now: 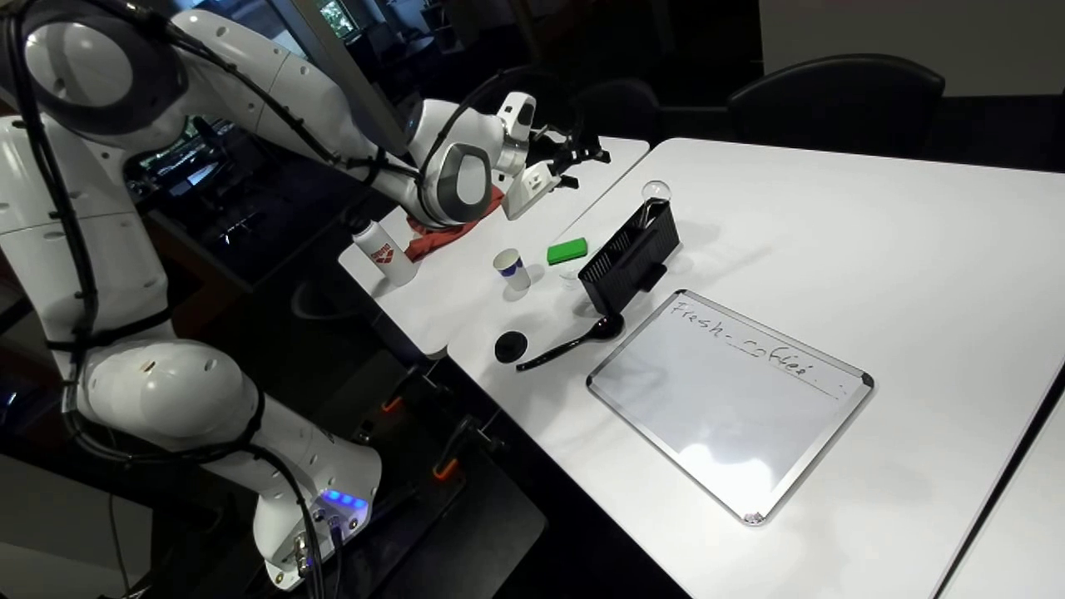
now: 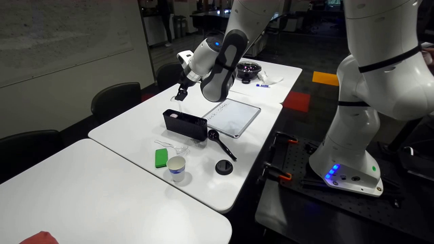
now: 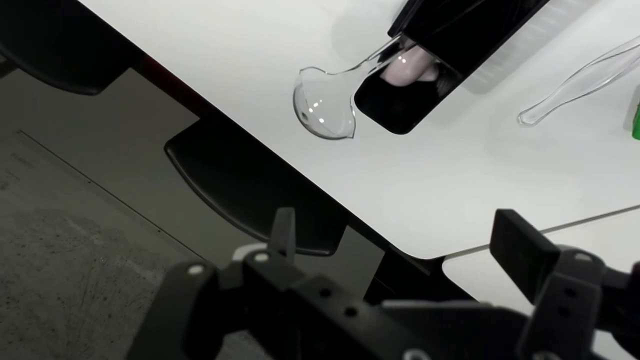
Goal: Remove the spoon and ladle from the rack, put them on the table, and then move the rack to the right
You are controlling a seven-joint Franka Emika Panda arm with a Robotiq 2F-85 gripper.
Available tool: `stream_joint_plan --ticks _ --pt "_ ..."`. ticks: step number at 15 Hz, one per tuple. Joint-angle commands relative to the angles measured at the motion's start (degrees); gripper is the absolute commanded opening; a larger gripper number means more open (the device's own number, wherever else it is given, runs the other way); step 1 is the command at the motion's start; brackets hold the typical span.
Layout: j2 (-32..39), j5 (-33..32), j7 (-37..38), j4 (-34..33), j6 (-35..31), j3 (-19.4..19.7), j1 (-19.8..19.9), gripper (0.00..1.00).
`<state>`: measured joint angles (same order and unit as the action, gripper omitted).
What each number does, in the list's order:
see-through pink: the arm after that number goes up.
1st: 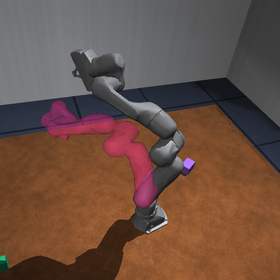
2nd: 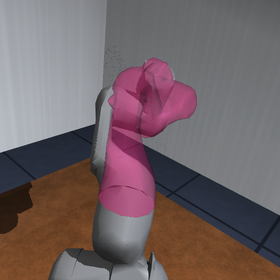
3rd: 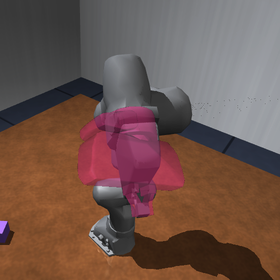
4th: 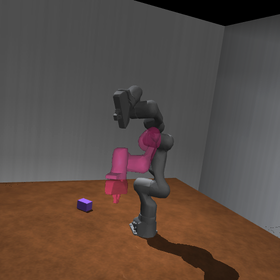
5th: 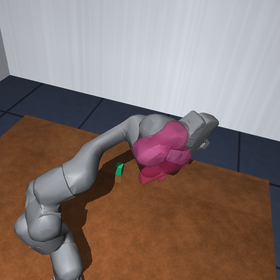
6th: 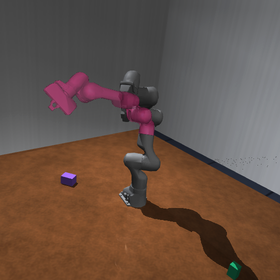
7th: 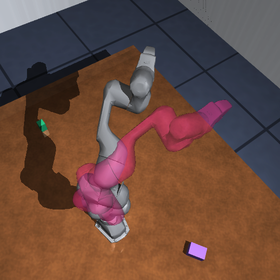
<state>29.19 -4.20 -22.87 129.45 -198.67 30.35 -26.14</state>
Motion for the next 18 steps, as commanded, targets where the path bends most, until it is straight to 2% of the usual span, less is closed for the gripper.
stream_joint_plan --ticks 1,7,10,15,16,18 --pt "2.1 4.3 3.5 -3.8 0.0 -0.2 -0.2 1.0" --pt "6.6 14.5 13.3 -7.9 0.1 -2.0 0.9 1.0" --pt "9.3 17.3 17.8 -8.6 0.1 -2.9 1.1 1.0" --pt "14.5 22.5 25.1 -14.2 0.1 1.7 -3.3 1.0" --pt "11.8 21.3 20.8 -11.3 0.1 -1.2 -0.6 1.0" --pt "12.3 21.6 20.9 -12.0 0.1 -1.2 -0.7 1.0"
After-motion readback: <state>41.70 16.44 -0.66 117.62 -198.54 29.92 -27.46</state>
